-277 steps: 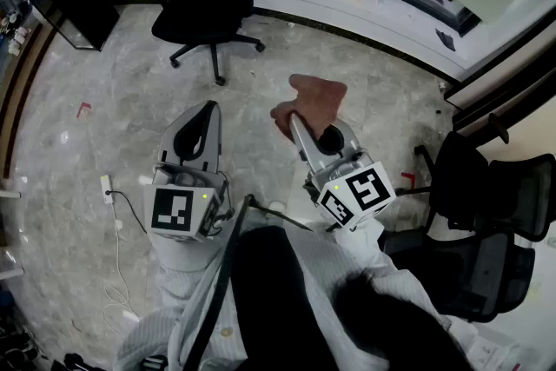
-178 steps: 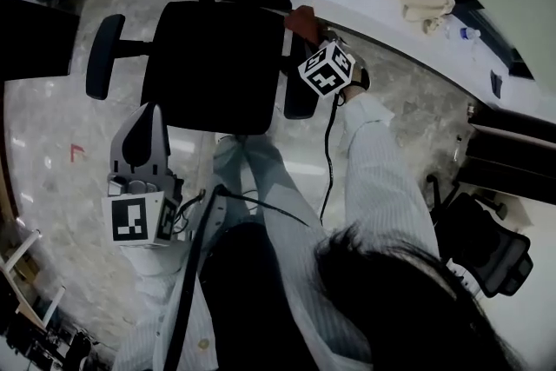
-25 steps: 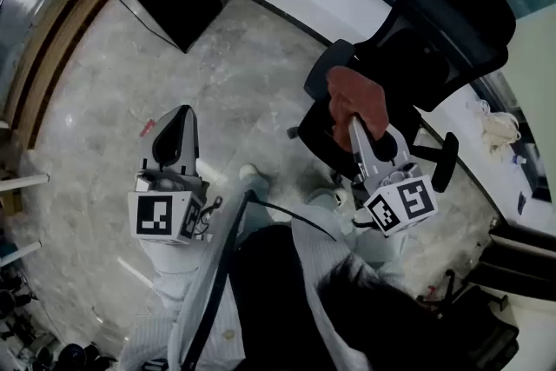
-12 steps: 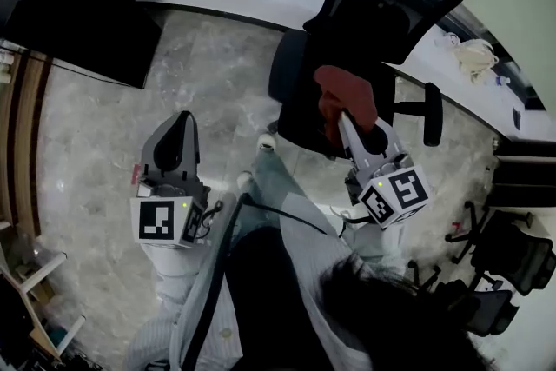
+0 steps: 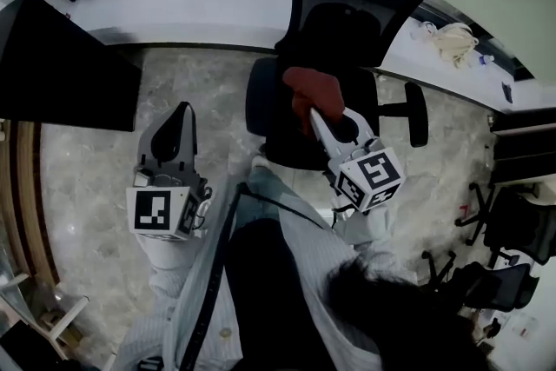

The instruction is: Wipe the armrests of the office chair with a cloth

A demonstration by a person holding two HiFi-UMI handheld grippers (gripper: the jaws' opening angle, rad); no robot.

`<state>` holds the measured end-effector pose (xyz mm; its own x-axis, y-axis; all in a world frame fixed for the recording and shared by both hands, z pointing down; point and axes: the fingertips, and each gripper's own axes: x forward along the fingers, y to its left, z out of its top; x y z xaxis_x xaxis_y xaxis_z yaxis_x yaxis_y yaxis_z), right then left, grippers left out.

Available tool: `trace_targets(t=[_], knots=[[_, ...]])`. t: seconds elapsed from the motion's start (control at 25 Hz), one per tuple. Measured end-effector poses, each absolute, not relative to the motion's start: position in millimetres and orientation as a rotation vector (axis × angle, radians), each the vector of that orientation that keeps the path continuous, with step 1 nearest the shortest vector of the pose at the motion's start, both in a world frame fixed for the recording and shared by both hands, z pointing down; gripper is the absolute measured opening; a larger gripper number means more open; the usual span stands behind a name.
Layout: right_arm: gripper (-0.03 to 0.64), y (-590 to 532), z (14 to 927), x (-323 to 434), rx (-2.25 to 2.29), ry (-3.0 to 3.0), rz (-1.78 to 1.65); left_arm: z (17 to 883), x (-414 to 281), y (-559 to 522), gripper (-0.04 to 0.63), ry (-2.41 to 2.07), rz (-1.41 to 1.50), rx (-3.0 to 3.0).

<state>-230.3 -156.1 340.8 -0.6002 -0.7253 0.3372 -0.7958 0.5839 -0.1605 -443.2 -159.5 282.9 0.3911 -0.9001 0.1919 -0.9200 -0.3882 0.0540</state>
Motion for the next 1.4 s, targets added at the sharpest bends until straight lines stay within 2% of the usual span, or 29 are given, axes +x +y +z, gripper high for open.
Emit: trace_targets(t=[0.44,0.92,1.12,1.4], knots=[[0.032,-197.7,383.2,-225.8,1.276,-2.492,0.530,284.2,-442.3,-192.7,0.003,-1.604,0.214,2.463],[0.032,-352.8,557.3,-273.9,1.141,-2.245,0.856,353.6,-493.3,-193.3,0.003,-1.631,0.340,2.273],[0.032,-330.9,620.6,-285.8,0.988,-2.038,0.978,360.8,-507.4,-193.3,0.003,-1.655,0.363,2.239],[0.032,-250.7,612.2,-305.1,0.784,-2.023,1.004,354.8,-504.9,-204.6,0.003,-1.633,0.303,2.268]])
